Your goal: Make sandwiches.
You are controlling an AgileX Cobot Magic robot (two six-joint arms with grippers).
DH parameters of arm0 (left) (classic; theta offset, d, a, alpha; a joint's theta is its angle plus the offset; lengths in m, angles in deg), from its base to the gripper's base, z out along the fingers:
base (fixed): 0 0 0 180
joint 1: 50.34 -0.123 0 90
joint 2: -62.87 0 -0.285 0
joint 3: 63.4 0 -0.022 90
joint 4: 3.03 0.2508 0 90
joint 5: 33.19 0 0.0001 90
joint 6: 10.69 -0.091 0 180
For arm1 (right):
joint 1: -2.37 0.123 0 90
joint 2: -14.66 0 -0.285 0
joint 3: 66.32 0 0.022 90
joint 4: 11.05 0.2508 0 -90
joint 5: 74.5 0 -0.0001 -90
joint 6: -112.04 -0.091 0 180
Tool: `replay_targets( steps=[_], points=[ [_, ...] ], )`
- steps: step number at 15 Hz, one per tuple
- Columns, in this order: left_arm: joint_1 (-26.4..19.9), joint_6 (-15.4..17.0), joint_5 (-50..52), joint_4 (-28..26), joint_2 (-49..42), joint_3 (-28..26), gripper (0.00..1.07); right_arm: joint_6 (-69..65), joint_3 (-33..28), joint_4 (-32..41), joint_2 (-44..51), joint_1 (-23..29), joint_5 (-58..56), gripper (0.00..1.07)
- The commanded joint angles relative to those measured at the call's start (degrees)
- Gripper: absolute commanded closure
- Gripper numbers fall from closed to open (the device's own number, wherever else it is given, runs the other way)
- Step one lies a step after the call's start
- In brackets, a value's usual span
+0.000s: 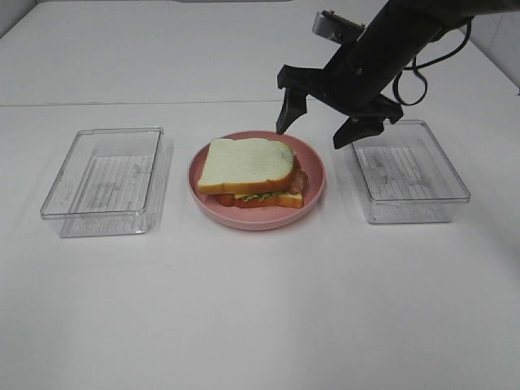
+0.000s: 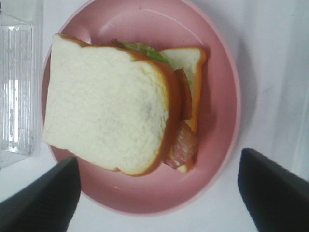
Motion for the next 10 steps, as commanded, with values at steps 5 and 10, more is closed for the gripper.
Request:
replay_targets(
  steps=[5,10],
  points=[
    [-0.06,0.0,0.57,-0.17,-0.34,0.23,0.33,-0.86,0.06,-18.33,15.13,0.06,-19.31,0.24],
    [-0.06,0.0,0.57,-0.17,-0.34,0.23,0.33,-0.86,-0.06,-20.63,27.62,0.06,-29.85,0.24]
  ],
)
